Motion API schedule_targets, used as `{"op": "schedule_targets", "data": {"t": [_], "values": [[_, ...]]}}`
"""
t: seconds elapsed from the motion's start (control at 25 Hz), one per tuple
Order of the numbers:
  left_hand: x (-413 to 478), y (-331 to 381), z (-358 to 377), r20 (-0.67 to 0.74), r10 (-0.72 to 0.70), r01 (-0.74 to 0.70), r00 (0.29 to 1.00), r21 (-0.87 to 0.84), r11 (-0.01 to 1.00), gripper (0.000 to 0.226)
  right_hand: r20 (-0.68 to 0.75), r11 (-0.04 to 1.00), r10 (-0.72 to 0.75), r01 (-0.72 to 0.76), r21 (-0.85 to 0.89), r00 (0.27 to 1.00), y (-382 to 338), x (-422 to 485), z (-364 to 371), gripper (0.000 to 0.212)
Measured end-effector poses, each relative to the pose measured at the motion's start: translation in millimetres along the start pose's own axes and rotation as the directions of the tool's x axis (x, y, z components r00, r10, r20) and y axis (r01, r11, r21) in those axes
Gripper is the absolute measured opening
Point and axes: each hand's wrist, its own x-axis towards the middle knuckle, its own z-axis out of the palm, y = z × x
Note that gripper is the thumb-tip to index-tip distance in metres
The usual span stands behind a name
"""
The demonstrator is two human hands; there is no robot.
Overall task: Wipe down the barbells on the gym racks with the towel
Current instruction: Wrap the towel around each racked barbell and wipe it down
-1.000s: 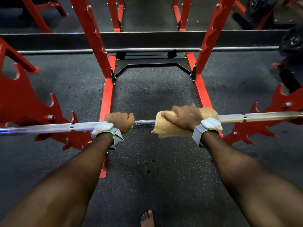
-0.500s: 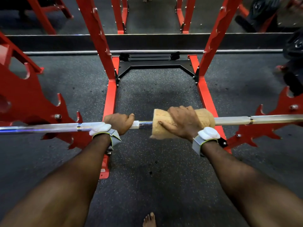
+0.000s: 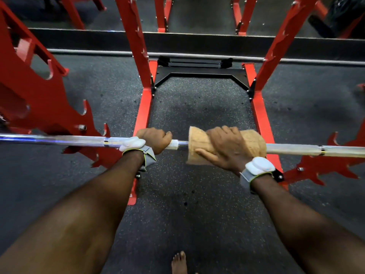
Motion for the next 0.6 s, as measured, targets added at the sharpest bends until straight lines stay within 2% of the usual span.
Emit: {"op": "schedule_targets", "data": {"t": [0.12,0.2,0.36,0.48,0.56,0.6], "values": [[3,-3,2,0.021,-0.048,0.049,0.999,-0.027,0.998,0.039,-0.006,0.998,0.06,-0.06,0.006,0.998,-15,9,0,0.066],[7,-1,8,0.008,-0.03,0.03,1.0,-0.002,1.0,0.048,0.015,0.997,0.074,-0.074,0.036,0.997,-39,28,0,0.067],[6,-1,5,0.013,-0.105,0.106,0.994,-0.077,0.991,0.054,0.056,0.997,0.031,-0.035,0.073,0.998,-54,40,0,0.067],[2,3,0,0.006,-0.023,0.023,1.0,0.028,0.999,0.045,0.18,0.993,0.004,-0.025,0.117,0.984,-15,24,-7,0.072],[1,2,0,0.0,-0.019,0.019,1.0,0.03,0.999,0.033,0.308,0.982,0.078,-0.126,0.138,0.948,18,15,-13,0.077],[1,2,0,-0.001,-0.036,0.036,0.999,0.009,0.999,0.032,0.406,0.964,0.113,-0.199,0.176,0.907,29,15,-17,0.08]]}}
